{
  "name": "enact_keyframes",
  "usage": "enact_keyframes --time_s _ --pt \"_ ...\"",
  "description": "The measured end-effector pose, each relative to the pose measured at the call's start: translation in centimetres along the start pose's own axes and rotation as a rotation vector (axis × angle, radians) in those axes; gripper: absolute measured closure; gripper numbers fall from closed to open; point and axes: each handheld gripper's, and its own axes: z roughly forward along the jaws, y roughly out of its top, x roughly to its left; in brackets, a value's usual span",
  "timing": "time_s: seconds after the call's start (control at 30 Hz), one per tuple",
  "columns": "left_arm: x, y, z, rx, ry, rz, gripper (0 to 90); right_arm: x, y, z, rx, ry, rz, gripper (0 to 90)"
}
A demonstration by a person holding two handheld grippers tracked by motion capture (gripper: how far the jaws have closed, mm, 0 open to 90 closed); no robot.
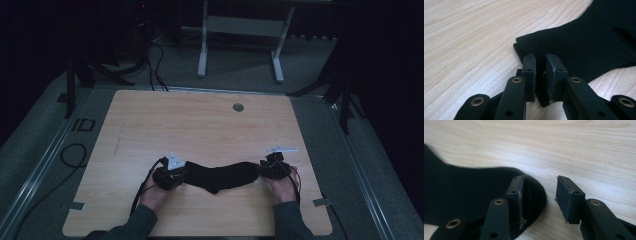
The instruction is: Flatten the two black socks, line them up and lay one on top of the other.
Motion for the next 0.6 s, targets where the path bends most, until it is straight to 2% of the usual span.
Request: enact_keyframes --time_s 0.03,0.07,0.33,0.6 --pt "0.0 0.0 0.0 0.0 0.001 0.001 78.3 -0.1 0.1 -0.3 -0.016 0.025 0.018 56.9" --pt "0.0 0.0 0.0 0.0 0.002 0.002 78.2 -0.1 0.2 -0.5 -0.023 0.03 0.022 56.4" --pt "0.0 0.0 0.0 0.0 0.001 -0.001 77.7 0.2 0.5 -1.5 -0.075 0.02 0.015 54.6" --pt "0.0 0.0 0.0 0.0 0.006 0.001 76.7 0.4 0.9 -2.4 -0.109 0.047 0.013 49.1"
